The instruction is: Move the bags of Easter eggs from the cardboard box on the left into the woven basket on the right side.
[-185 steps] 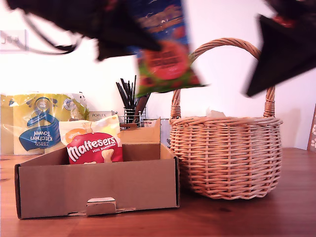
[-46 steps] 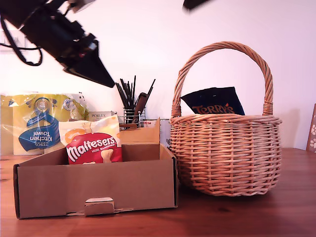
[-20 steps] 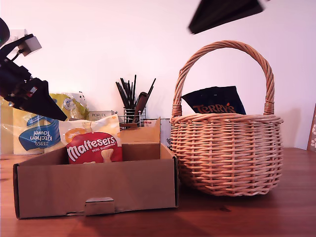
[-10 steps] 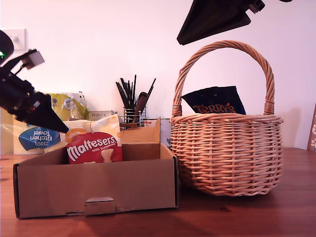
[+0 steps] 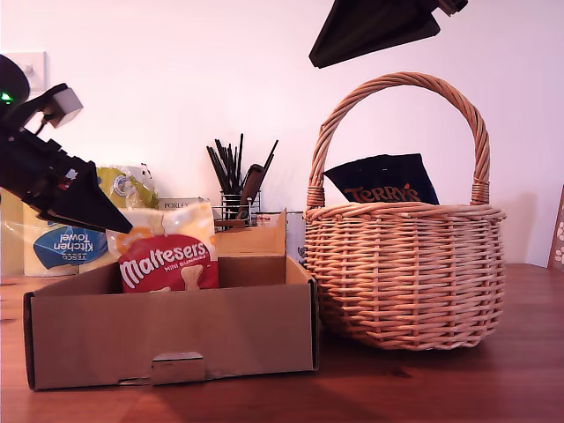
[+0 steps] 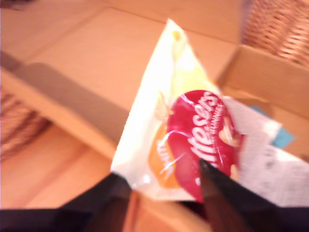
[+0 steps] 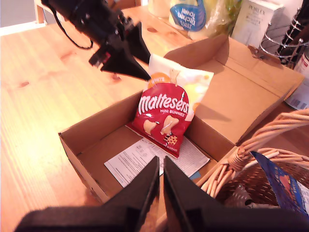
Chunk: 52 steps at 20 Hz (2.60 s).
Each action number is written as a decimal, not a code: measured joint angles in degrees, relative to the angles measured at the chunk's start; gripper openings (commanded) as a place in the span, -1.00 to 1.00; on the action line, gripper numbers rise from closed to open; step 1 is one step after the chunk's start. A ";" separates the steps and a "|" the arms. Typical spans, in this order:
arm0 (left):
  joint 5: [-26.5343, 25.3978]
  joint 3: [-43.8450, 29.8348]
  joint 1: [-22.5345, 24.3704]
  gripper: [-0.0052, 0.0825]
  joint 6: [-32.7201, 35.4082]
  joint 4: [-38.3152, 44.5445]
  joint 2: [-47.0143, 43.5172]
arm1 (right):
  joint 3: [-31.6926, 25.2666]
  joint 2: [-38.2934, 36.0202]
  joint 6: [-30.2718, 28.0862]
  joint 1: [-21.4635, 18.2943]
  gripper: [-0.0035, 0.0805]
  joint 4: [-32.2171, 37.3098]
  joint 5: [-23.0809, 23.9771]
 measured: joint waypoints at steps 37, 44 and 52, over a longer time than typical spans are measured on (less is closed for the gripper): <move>13.40 8.72 -7.02 -0.94 5.31 -30.12 0.02 | 2.34 23.12 -7.39 -0.74 -0.24 12.48 -9.16; 9.55 8.72 -9.29 -0.94 6.93 -32.72 0.02 | 2.38 24.68 -7.41 -1.01 -0.16 15.47 -8.70; 4.04 8.74 -10.73 -0.94 11.04 -34.80 0.02 | 11.93 30.45 -8.04 -3.52 -0.10 7.85 -5.68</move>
